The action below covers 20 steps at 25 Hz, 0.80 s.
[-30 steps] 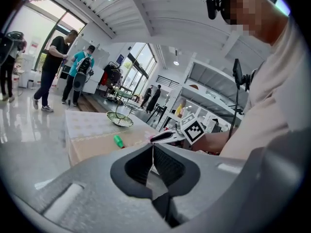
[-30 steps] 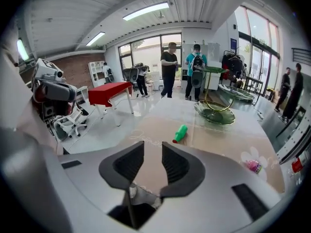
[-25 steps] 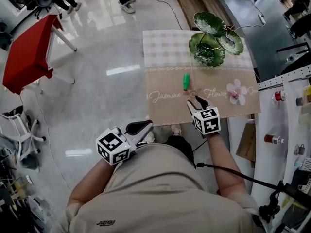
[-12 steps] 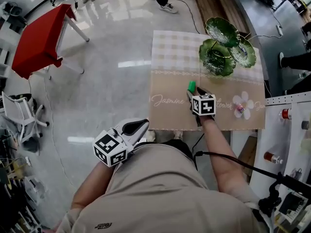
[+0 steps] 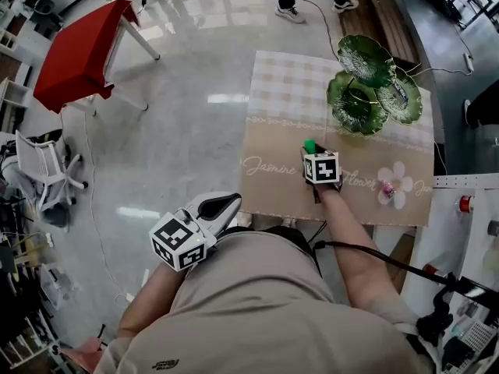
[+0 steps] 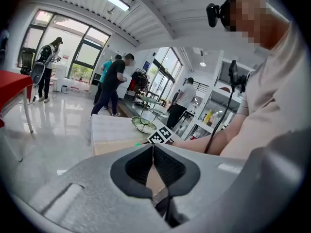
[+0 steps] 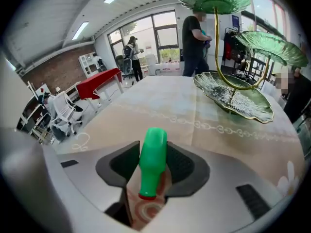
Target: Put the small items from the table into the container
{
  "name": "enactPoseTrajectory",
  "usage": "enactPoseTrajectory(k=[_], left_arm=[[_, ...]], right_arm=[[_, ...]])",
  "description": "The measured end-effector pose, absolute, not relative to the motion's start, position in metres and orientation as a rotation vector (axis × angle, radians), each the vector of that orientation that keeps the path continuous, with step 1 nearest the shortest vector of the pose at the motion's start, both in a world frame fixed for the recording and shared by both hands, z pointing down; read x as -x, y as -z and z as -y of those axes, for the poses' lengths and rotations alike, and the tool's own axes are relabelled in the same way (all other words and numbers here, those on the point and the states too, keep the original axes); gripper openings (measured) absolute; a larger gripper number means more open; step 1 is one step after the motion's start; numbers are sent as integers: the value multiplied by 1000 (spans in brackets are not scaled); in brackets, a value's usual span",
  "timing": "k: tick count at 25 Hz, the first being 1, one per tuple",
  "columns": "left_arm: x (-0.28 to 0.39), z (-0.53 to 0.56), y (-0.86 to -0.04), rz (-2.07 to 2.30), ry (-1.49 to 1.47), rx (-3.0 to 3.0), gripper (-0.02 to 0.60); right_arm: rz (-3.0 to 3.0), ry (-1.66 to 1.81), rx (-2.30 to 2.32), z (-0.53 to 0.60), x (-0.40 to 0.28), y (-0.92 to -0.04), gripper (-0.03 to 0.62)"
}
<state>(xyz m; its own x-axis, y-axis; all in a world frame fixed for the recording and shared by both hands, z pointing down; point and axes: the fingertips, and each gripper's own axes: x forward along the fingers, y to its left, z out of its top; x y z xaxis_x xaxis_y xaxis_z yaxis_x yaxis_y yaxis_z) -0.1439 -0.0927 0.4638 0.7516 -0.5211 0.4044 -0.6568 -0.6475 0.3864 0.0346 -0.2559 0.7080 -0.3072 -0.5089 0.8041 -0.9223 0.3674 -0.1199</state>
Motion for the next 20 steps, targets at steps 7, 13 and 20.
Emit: enactPoseTrajectory(k=[7, 13, 20], left_arm=[[119, 102, -460, 906, -346, -2438, 9], [81, 110, -458, 852, -342, -2472, 9], [33, 121, -456, 782, -333, -2516, 9]], right_arm=[[2036, -667, -1133, 251, -43, -689, 170], [2103, -582, -1072, 244, -69, -641, 169], [2195, -482, -1056, 247, -125, -558, 169]])
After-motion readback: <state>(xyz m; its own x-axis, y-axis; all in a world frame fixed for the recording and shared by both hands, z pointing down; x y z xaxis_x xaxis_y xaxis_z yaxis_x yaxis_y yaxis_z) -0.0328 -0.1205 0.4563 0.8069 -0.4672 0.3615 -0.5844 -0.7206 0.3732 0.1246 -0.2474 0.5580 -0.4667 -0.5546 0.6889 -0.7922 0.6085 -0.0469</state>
